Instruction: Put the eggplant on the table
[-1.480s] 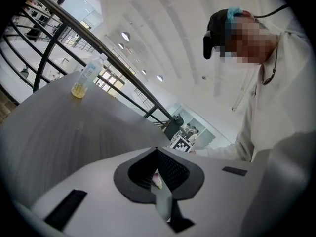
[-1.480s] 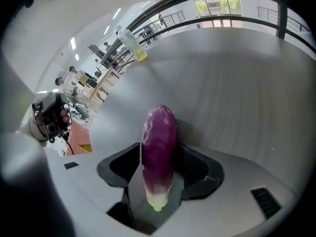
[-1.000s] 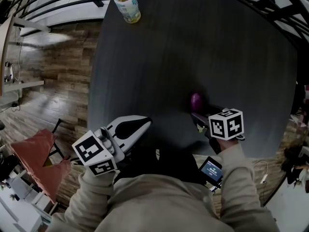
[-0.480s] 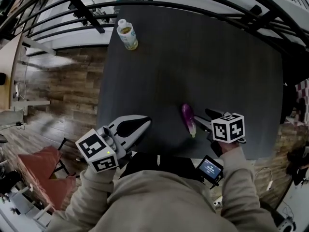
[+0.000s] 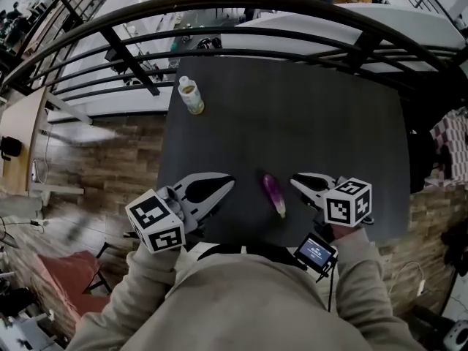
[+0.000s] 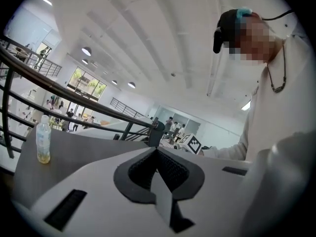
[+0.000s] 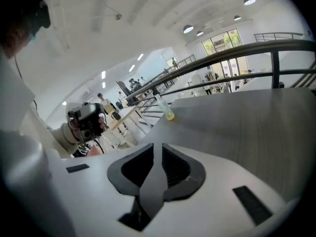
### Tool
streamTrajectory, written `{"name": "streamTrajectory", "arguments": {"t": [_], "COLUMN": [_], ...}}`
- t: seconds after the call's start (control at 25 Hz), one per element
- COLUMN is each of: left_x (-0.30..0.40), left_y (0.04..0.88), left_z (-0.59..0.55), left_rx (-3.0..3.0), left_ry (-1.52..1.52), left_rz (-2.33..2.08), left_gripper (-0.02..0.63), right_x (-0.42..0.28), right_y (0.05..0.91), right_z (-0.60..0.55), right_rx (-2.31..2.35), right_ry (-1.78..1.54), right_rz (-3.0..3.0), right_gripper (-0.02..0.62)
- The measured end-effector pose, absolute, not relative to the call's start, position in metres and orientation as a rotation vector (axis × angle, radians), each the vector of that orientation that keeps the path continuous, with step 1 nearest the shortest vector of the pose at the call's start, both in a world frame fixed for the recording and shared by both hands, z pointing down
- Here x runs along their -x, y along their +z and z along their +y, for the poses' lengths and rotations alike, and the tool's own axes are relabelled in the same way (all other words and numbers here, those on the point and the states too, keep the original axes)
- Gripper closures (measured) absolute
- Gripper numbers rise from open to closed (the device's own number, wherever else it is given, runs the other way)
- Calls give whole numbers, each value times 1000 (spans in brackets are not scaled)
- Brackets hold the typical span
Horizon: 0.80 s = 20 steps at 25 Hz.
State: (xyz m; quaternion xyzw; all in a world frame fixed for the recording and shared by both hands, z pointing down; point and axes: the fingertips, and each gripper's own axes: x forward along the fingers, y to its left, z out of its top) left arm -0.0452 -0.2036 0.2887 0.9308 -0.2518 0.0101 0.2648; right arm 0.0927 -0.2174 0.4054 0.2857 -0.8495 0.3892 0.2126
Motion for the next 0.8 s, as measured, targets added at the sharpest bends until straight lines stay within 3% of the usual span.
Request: {"name": "streamTrajectory", "arguments": {"t": [0.16, 0.48, 0.8], "left_x": [36, 0, -11], "left_y": [269, 245, 236], "left_z": [-198, -185, -189], "left_rx": [-2540, -2601, -2656], "left_ry": [-29, -74, -73], "left_rz": [-687, -593, -602], "left_gripper": [600, 600, 600], "right_x": [-89, -99, -94], "right_y": [351, 244, 225], "right_z": [-210, -194, -188], "right_rx": [-767, -693, -671], "right_ry": [994, 786, 668], "right_rz": [-2545, -2881, -2930], "right_gripper": [578, 581, 581]}}
